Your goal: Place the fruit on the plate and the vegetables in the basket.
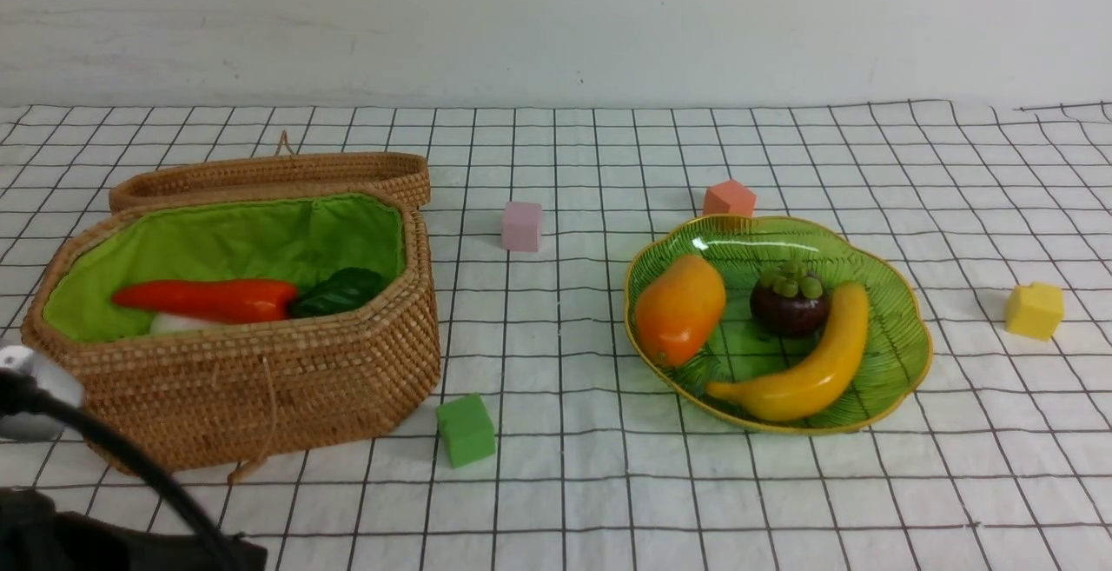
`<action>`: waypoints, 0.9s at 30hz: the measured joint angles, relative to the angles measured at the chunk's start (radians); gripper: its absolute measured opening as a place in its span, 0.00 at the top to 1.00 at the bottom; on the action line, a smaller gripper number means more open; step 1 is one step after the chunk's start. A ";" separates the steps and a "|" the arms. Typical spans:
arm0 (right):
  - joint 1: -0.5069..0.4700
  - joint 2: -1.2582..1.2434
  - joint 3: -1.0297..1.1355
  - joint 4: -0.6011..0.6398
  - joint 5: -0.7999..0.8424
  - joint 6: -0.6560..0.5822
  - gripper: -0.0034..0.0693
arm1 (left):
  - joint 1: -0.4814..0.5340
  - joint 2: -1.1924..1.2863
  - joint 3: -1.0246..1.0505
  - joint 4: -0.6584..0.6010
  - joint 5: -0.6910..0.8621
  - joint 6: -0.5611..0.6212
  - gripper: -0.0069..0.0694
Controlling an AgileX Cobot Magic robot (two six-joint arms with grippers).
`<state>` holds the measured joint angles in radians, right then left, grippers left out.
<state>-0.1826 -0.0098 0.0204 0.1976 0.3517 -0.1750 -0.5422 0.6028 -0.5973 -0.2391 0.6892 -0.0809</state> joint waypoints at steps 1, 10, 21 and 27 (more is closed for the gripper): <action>0.000 0.000 0.000 0.000 0.000 0.000 0.63 | 0.000 -0.032 0.003 0.013 -0.022 0.000 0.93; 0.000 0.000 0.000 0.000 0.000 0.000 0.63 | 0.099 -0.456 0.182 0.177 -0.282 -0.007 0.93; 0.000 0.000 0.000 0.000 0.000 0.000 0.63 | 0.404 -0.613 0.582 0.198 -0.374 -0.008 0.92; 0.000 0.000 0.000 0.000 0.000 0.000 0.63 | 0.406 -0.613 0.627 0.202 -0.303 -0.008 0.91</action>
<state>-0.1826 -0.0098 0.0204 0.1977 0.3517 -0.1750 -0.1358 -0.0100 0.0302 -0.0369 0.3860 -0.0885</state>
